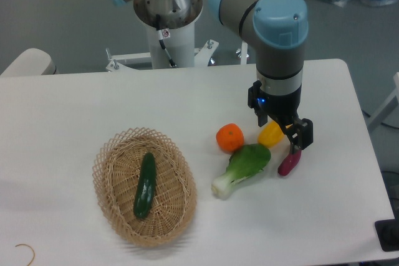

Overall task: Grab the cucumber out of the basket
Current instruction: 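Move the gripper from beside the eggplant over the cucumber in the basket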

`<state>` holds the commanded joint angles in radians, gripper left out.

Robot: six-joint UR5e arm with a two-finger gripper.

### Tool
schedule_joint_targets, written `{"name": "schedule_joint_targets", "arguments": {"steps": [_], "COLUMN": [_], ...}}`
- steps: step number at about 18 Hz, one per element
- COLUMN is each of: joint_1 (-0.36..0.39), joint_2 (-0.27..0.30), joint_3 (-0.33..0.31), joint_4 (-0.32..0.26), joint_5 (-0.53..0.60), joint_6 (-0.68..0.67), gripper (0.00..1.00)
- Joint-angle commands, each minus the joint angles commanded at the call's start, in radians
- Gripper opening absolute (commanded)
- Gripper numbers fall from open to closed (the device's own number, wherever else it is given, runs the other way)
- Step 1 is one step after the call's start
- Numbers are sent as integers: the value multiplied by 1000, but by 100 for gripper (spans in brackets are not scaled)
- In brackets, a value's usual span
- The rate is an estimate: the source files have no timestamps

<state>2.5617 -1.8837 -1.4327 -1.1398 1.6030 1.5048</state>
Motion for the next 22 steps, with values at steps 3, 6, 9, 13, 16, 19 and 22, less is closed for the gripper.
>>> {"name": "schedule_joint_targets", "arguments": {"steps": [3, 6, 9, 13, 16, 19, 22], "joint_1": [0, -2, -26, -80, -152, -207, -239], "joint_2": [6, 9, 11, 8, -6, -21, -34], "joint_3": [-28, -44, -55, -64, -67, -74, -94], "joint_4": [21, 34, 34, 34, 34, 29, 32], "joint_5": [-2, 0, -2, -9, -5, -9, -14], "joint_6": [3, -2, -2, -142, -354, -506, -700], "gripper": [100, 100, 100, 100, 100, 100, 100]}}
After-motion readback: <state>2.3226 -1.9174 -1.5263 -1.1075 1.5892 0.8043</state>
